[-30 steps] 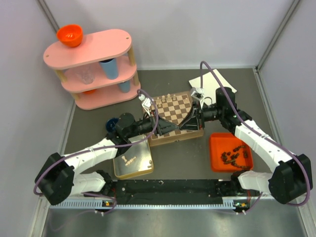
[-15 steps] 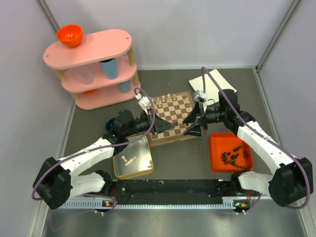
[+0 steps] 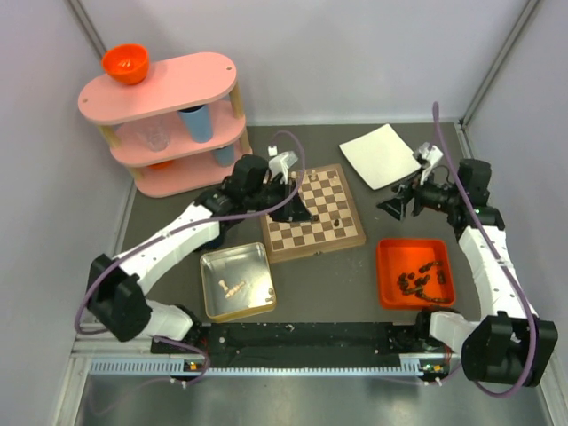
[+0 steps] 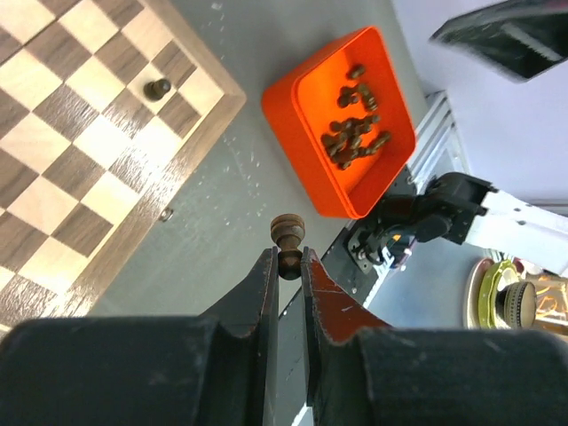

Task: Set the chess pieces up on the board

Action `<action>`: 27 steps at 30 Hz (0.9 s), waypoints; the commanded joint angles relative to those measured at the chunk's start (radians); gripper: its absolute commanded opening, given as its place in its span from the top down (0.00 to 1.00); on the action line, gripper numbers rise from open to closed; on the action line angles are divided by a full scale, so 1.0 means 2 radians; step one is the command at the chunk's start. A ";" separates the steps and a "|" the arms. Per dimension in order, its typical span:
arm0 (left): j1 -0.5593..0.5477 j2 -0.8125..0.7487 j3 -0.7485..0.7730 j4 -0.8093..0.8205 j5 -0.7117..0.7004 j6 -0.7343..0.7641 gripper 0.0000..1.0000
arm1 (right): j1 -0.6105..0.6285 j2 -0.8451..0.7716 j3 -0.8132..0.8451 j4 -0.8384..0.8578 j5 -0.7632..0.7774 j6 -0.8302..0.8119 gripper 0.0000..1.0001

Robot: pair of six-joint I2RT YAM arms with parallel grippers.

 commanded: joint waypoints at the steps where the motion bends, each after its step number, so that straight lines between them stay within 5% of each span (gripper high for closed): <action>1: -0.001 0.074 0.095 -0.162 -0.009 0.055 1.00 | -0.039 -0.021 0.001 -0.002 0.036 0.001 0.21; 18: -0.048 0.345 0.424 -0.390 -0.117 0.115 1.00 | -0.040 -0.046 -0.006 -0.009 0.101 -0.012 0.21; 27: -0.054 0.427 0.504 -0.431 -0.143 0.131 0.99 | -0.040 -0.049 -0.004 -0.013 0.111 -0.016 0.21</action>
